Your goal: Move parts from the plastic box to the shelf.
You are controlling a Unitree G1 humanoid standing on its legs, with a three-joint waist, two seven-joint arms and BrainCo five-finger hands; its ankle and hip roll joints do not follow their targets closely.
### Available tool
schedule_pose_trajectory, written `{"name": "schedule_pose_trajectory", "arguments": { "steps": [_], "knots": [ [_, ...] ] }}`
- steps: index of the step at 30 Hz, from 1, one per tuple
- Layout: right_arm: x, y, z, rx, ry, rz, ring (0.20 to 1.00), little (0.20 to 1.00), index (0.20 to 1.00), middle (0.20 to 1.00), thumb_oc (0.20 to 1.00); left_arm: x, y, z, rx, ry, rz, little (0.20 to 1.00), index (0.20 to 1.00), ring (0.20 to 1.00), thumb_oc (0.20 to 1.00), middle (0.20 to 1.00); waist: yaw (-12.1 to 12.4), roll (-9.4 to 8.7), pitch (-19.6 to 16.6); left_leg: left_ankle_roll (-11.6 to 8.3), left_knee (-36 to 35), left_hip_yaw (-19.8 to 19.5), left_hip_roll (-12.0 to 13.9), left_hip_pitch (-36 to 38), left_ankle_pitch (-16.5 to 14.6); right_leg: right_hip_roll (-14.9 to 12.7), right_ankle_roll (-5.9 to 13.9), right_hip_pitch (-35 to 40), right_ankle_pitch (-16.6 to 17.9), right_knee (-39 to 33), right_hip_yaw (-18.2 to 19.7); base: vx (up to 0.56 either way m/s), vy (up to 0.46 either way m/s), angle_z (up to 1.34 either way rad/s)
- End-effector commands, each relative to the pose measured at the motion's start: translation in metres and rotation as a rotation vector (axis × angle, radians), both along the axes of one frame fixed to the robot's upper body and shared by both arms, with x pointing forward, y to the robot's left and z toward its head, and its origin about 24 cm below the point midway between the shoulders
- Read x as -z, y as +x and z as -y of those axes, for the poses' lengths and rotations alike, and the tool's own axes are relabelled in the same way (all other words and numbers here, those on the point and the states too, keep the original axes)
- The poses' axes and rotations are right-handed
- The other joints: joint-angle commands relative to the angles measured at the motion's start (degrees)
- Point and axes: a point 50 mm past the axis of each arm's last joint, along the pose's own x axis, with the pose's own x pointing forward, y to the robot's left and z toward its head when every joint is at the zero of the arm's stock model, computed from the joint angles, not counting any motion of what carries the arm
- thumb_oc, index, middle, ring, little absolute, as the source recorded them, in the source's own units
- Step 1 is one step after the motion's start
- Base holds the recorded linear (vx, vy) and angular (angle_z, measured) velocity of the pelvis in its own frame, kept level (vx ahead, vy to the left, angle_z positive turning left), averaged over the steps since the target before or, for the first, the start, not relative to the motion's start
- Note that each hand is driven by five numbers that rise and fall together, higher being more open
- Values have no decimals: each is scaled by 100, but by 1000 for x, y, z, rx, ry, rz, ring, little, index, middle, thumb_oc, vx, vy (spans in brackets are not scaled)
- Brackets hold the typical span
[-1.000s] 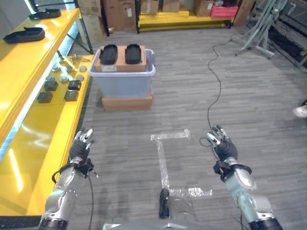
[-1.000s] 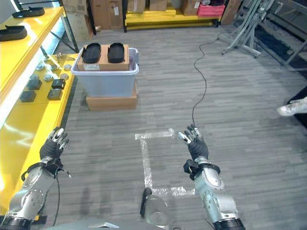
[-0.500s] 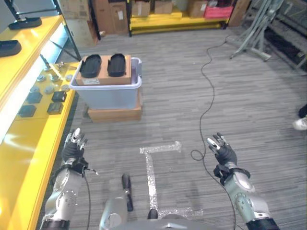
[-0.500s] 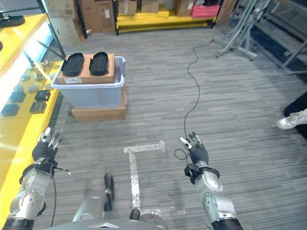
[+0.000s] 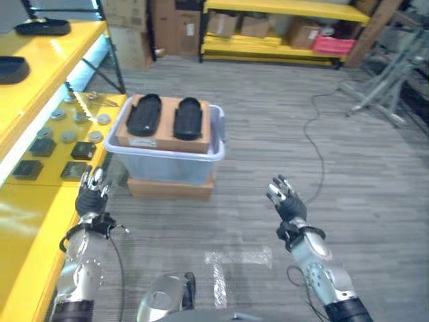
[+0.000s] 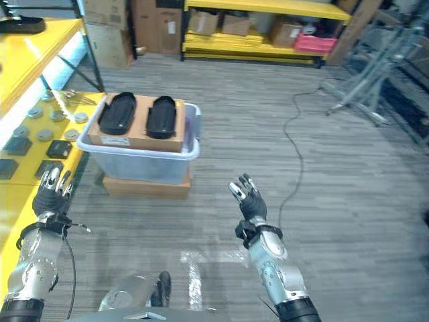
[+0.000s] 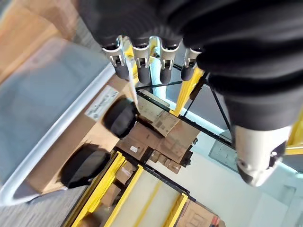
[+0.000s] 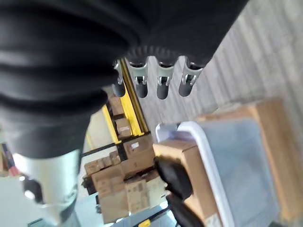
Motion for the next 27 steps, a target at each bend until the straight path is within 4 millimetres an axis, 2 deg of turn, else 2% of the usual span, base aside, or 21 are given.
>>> {"name": "schedule_pose_trajectory", "arguments": {
  "steps": [1, 3, 4, 5, 6, 7, 9, 11, 12, 17, 27],
  "knots": [
    [-3, -7, 19, 66, -54, 34, 1000, 1000, 1000, 1000, 1000, -26, -5, 0, 60, 123, 90, 1000, 1000, 1000, 1000, 1000, -1, 195, -270, -489, -853, -195, 308, -399, 410, 580, 103, -156, 761, -1923, -225, 286, -5, 8],
    [-2, -8, 21, 64, -51, 49, 1000, 1000, 1000, 1000, 1000, -26, -3, -1, 61, 132, 95, 1000, 1000, 1000, 1000, 1000, -91, 295, -191, -522, -950, -266, 397, -224, 387, 615, 17, -601, 690, -2313, -195, 123, -81, 22],
    [-2, -9, 24, 62, -50, 59, 1000, 1000, 1000, 1000, 1000, -27, -2, -1, 60, 136, 102, 1000, 1000, 1000, 1000, 1000, -162, 378, -134, -526, -1032, -289, 510, -134, 472, 656, -68, -906, 895, -2716, -196, 78, -238, 62],
    [-2, -11, 32, 64, -43, 83, 1000, 1000, 1000, 1000, 1000, -30, -1, 0, 60, 135, 116, 1000, 1000, 1000, 1000, 1000, -312, 357, -33, -579, -1058, -443, 541, 92, 327, 637, 41, -1233, 1350, -3815, 35, 105, -340, 79],
    [-3, -13, 37, 69, -39, 96, 1000, 1000, 1000, 1000, 1000, -32, 0, 1, 72, 122, 125, 1000, 1000, 1000, 1000, 1000, -431, 298, 23, -592, -977, -577, 550, 168, 147, 605, 118, -1431, 1607, -4474, 333, 152, -326, 80],
    [-4, -14, 38, 72, -40, 100, 1000, 1000, 1000, 1000, 1000, -33, 0, 1, 76, 119, 128, 1000, 1000, 1000, 1000, 1000, -479, 260, 30, -579, -895, -654, 536, 159, 52, 576, 145, -1582, 1796, -4569, 505, 168, -269, 64],
    [-7, -16, 42, 74, -49, 99, 1000, 1000, 1000, 1000, 1000, -31, -3, 1, 76, 108, 117, 1000, 1000, 1000, 1000, 1000, -540, 264, 3, -653, -1003, -724, 657, 291, 37, 662, 205, -1486, 1637, -4837, 557, 159, -190, 57],
    [-10, -15, 45, 81, -59, 104, 1000, 1000, 1000, 1000, 1000, -27, -5, 3, 92, 103, 103, 1000, 1000, 1000, 1000, 1000, -537, 251, -76, -753, -1215, -743, 741, 443, 109, 682, 228, -1281, 1635, -5190, 454, 157, -161, 36],
    [-15, -14, 48, 89, -70, 113, 1000, 1000, 1000, 1000, 1000, -23, -8, 7, 105, 91, 88, 1000, 1000, 1000, 1000, 1000, -501, 229, -186, -874, -1459, -727, 825, 577, 191, 754, 218, -953, 1692, -5639, 333, 156, -170, 32],
    [-20, -13, 52, 102, -88, 103, 1000, 1000, 1000, 1000, 1000, -14, -15, 7, 113, 66, 60, 1000, 1000, 1000, 1000, 1000, -441, 191, -346, -1052, -1712, -649, 988, 758, 309, 888, 127, -479, 1754, -6082, 128, 119, -150, 26],
    [-15, -17, 61, 130, -128, 78, 1000, 1000, 1000, 1000, 1000, -6, -19, 10, 133, 28, 24, 1000, 1000, 1000, 1000, 1000, -427, 174, -405, -1301, -1574, -550, 1342, 721, 460, 1090, -95, -147, 1565, -6213, -106, 44, -128, 13]
  ]
}}
